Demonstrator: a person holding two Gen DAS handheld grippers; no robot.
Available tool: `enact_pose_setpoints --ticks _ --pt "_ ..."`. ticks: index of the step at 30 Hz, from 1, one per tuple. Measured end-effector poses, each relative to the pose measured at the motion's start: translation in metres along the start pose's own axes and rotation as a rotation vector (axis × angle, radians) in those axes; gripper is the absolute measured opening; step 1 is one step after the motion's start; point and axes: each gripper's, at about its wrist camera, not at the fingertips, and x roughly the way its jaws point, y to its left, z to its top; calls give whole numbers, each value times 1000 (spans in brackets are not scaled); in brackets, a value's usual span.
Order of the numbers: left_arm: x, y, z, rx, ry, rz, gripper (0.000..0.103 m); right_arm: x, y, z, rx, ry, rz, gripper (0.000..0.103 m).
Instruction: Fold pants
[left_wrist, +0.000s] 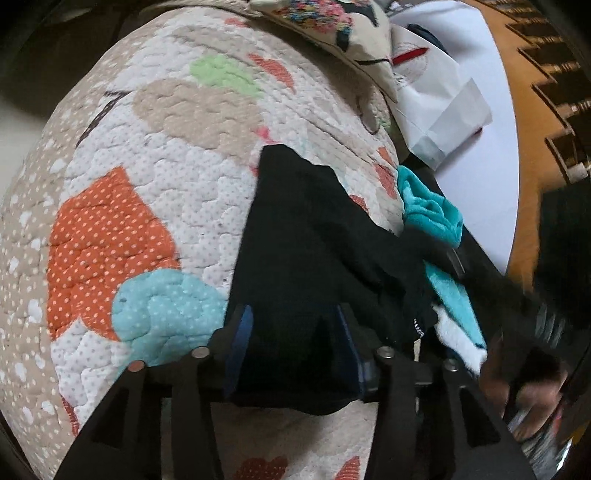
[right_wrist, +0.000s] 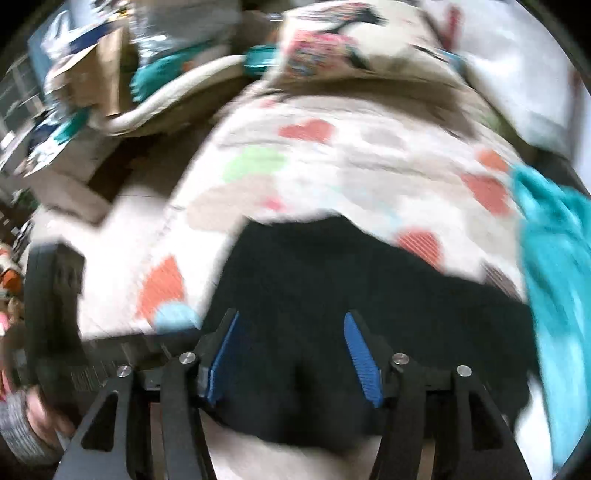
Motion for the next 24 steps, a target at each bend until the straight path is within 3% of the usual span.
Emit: enact_pose_setpoints --ticks 4,7,8,9,17,24 --pt "9 -9 -5 61 7 59 47 56 31 36 -52 75 -9 64" --pt "13 -5 -6 78 22 143 18 95 42 40 -128 165 -74 62" --pt "12 -4 -6 79 25 148 15 105 41 38 -131 196 -72 52" --pt "11 -2 -5 67 29 149 14 112 41 37 -120 232 -58 18" --pt "-4 14 5 -32 30 131 12 113 42 49 -55 225 15 12" --pt "-40 41 17 -102 -61 202 12 120 69 77 -59 192 73 12"
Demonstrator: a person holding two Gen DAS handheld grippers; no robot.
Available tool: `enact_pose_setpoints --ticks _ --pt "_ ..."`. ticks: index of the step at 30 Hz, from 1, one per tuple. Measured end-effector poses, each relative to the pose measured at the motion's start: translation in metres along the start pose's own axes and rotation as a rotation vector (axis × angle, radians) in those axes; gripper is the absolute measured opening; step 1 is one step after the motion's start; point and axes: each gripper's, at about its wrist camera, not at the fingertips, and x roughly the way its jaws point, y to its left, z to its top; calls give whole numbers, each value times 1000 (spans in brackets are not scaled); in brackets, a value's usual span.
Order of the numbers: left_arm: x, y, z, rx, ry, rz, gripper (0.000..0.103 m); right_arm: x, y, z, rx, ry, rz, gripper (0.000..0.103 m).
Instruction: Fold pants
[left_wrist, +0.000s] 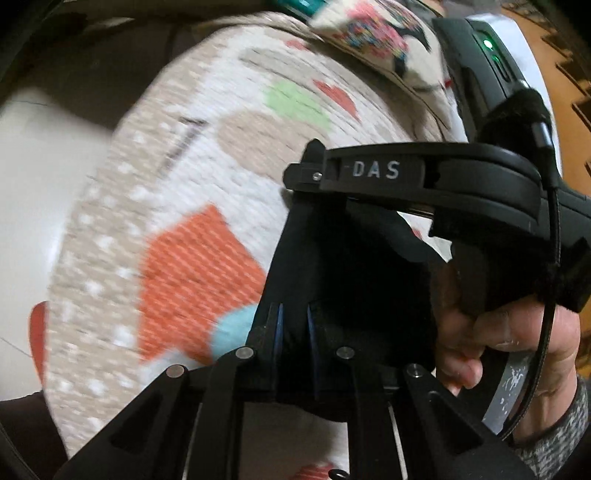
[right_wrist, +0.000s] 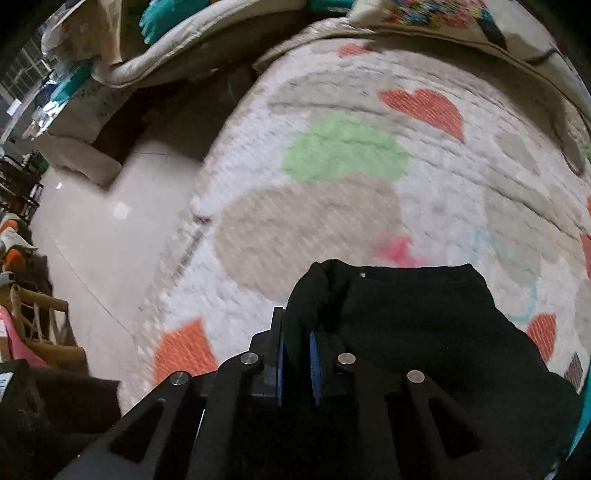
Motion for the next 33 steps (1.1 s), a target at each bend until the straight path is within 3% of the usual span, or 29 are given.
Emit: enact_pose_setpoints --ticks 2,5,8,10,11,14,19,23,29,33 --pt "-5 10 4 -27 -10 15 12 8 10 7 -1 -9 7 13" --pt "-8 24 5 -81 -3 12 17 18 13 12 13 -14 10 23" --pt "-11 26 4 -88 -3 3 17 3 5 10 36 -89 18 28" --pt "-12 19 5 -67 -17 18 17 -14 -6 4 62 -144 4 43" --pt "-13 15 6 -52 -30 29 17 -30 -14 -6 84 -188 4 44" --pt "-18 6 6 -17 -71 56 18 -58 -29 -36 92 -250 -23 45" --pt "-21 -4 11 42 -133 126 25 -79 -43 -101 84 -273 -103 45" --pt "-14 -7 10 72 -152 183 26 -77 -50 -147 144 -286 -73 45" --pt "-11 -6 6 96 -166 221 32 -53 -50 -162 194 -263 -65 45" --pt "-12 -6 5 94 -165 220 34 -51 -55 -164 219 -259 -72 54"
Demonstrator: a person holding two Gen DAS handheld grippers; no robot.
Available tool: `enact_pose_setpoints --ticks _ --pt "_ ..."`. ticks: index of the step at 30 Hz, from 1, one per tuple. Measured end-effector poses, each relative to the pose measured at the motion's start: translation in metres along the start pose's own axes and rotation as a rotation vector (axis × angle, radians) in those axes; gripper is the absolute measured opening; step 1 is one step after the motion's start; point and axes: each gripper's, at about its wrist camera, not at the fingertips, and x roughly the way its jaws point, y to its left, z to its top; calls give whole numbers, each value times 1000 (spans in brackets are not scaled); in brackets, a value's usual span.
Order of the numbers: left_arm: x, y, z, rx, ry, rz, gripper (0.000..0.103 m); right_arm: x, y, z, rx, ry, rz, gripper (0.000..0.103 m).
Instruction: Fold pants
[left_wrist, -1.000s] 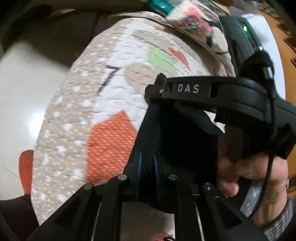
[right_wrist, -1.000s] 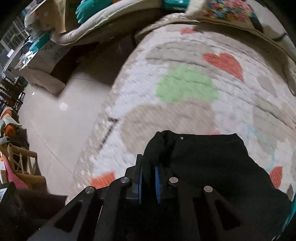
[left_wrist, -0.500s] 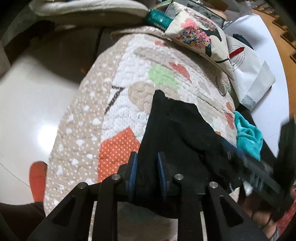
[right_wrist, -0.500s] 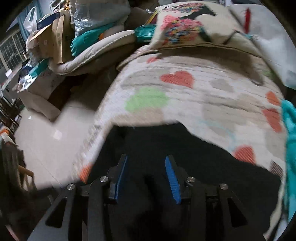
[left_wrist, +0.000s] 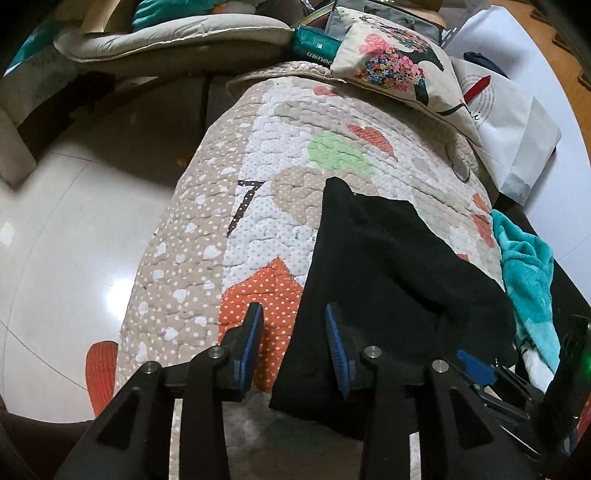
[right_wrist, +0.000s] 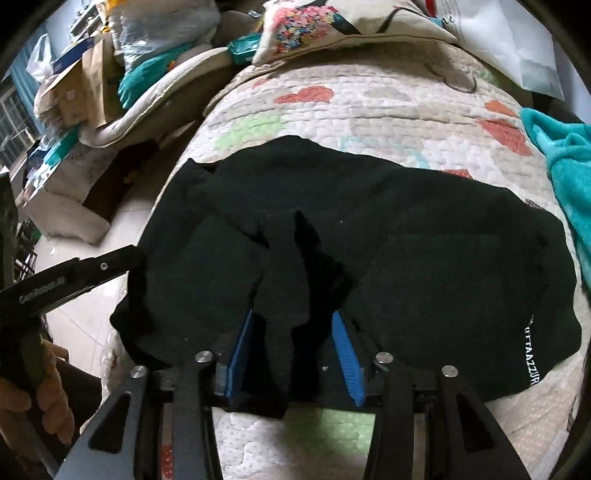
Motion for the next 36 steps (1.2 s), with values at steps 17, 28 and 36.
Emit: enact_pose_setpoints --ticks 17,28,36 --pt "-4 4 3 -38 1 -5 36 -38 35 -10 -68 -203 -48 55" --pt "-10 11 7 -71 -17 -6 36 -11 20 -22 14 -76 7 56" --pt "-11 14 6 -80 -16 -9 36 -29 4 -27 88 -144 -4 59"
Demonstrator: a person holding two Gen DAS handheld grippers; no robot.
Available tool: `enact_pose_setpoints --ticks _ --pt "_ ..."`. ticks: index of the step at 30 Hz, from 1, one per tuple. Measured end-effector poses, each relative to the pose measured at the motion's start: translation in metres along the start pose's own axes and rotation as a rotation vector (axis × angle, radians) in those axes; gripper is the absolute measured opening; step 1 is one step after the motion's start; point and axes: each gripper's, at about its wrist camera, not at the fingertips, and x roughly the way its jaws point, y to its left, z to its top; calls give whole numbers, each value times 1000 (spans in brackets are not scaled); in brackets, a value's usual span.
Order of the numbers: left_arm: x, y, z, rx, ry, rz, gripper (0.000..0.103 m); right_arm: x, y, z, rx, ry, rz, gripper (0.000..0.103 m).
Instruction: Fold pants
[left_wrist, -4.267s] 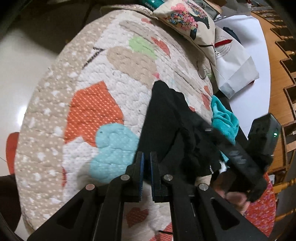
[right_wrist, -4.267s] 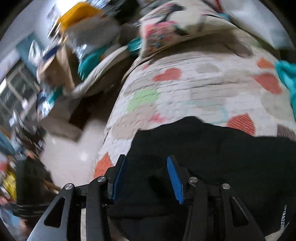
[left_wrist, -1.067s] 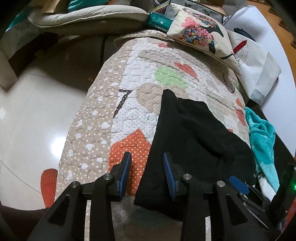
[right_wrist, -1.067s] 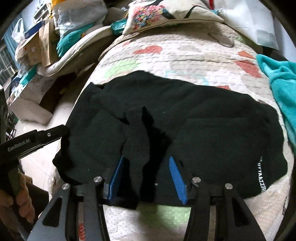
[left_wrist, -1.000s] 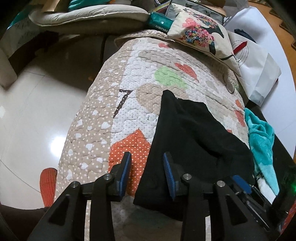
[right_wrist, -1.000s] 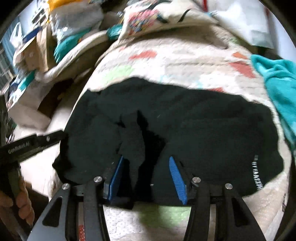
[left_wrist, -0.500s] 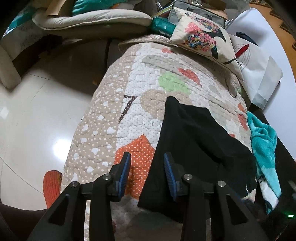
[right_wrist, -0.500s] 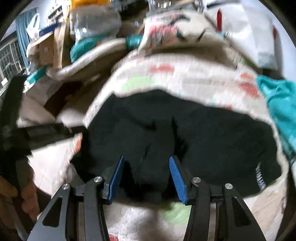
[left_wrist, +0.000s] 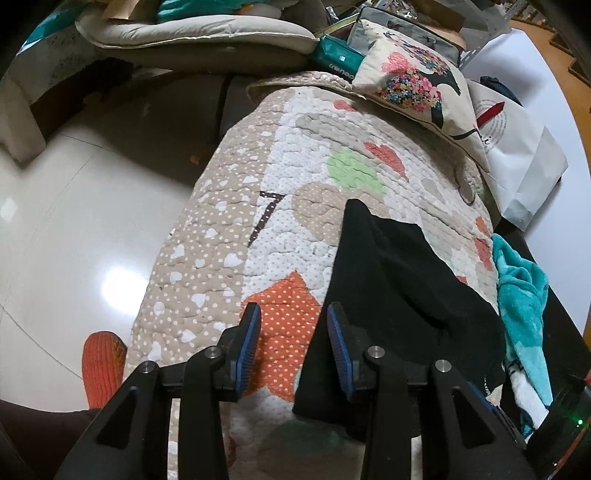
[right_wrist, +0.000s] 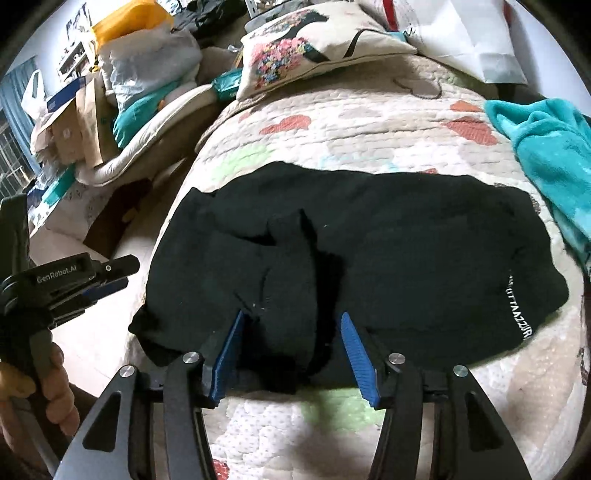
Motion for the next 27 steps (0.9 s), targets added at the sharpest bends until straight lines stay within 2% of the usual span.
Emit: enact_pose_setpoints --ticks 9,13,17,21,25,27 --pt "9 -4 -6 17 27 15 37 -18 13 6 -68 -92 -45 59" --pt "14 -5 -7 27 25 51 37 -12 11 8 -50 -69 -35 59" --pt "16 -2 -10 1 47 34 37 -19 14 7 -69 -100 -26 59" --pt "17 -5 -10 29 34 56 37 -6 20 4 -95 -53 -28 59" --pt "17 -3 -12 1 57 27 37 22 12 -7 -77 84 -41 66" --pt "15 -4 -12 14 47 36 37 17 11 -7 -64 58 -30 66"
